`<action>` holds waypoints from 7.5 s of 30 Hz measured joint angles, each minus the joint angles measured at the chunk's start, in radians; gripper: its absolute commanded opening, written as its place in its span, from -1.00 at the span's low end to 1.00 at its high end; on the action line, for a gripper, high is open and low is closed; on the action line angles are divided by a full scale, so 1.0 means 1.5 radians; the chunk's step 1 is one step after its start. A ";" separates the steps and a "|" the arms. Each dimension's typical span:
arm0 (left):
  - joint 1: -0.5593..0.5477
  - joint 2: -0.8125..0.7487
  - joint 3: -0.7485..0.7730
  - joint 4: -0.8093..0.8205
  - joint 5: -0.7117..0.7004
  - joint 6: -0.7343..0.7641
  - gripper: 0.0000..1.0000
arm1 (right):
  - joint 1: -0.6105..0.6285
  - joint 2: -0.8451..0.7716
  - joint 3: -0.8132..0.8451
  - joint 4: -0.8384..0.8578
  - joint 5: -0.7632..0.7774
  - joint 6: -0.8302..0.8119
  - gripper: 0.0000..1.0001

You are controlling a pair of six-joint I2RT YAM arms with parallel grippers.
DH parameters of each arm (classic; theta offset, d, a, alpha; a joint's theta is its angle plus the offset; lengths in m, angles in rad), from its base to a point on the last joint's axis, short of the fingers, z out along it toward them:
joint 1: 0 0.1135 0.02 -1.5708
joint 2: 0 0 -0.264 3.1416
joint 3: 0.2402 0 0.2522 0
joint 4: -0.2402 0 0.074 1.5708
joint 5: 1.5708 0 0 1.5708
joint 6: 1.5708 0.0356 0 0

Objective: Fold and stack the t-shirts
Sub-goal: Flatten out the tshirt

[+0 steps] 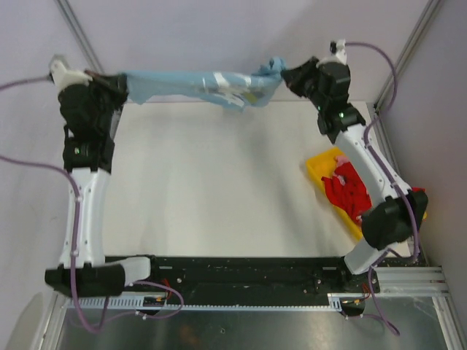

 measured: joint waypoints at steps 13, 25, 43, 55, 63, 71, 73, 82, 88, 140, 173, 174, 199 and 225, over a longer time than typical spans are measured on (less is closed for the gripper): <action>0.035 -0.204 -0.720 -0.089 0.078 -0.058 0.36 | 0.048 -0.105 -0.579 -0.082 -0.032 0.055 0.45; 0.037 -0.101 -0.534 -0.076 0.042 -0.045 0.04 | 0.121 -0.014 -0.344 -0.114 0.076 -0.069 0.12; 0.038 0.256 -0.287 -0.074 -0.076 0.085 -0.16 | 0.171 0.432 0.212 -0.326 0.183 -0.264 0.26; 0.043 0.373 -0.254 -0.102 -0.180 0.130 -0.21 | 0.177 0.458 0.248 -0.343 0.184 -0.274 0.26; 0.060 0.427 -0.211 -0.116 -0.208 0.129 -0.24 | 0.177 0.469 0.249 -0.343 0.180 -0.276 0.26; 0.063 0.451 -0.186 -0.122 -0.209 0.130 -0.40 | 0.178 0.481 0.269 -0.347 0.175 -0.277 0.32; 0.063 0.456 -0.186 -0.124 -0.209 0.129 -0.42 | 0.178 0.488 0.282 -0.349 0.172 -0.279 0.34; 0.063 0.462 -0.186 -0.131 -0.209 0.128 -0.92 | 0.178 0.517 0.348 -0.351 0.171 -0.293 0.42; 0.063 0.462 -0.186 -0.132 -0.209 0.125 -1.00 | 0.178 0.540 0.373 -0.348 0.166 -0.304 0.46; 0.064 0.347 -0.271 -0.133 -0.188 0.089 -0.67 | 0.183 0.598 0.387 -0.303 0.235 -0.300 -1.00; 0.081 0.459 -0.198 -0.131 -0.188 0.092 -0.55 | 0.215 0.299 0.089 -0.258 0.252 -0.223 -1.00; 0.081 0.459 -0.198 -0.131 -0.188 0.090 -0.64 | 0.216 0.299 0.089 -0.257 0.252 -0.223 -1.00; 0.081 0.329 -0.259 -0.136 -0.175 0.086 -1.00 | 0.228 0.136 -0.143 -0.254 0.257 -0.128 -1.00; 0.083 0.171 -0.435 -0.143 -0.137 0.028 -1.00 | 0.461 -0.221 -0.644 -0.202 0.257 0.145 0.21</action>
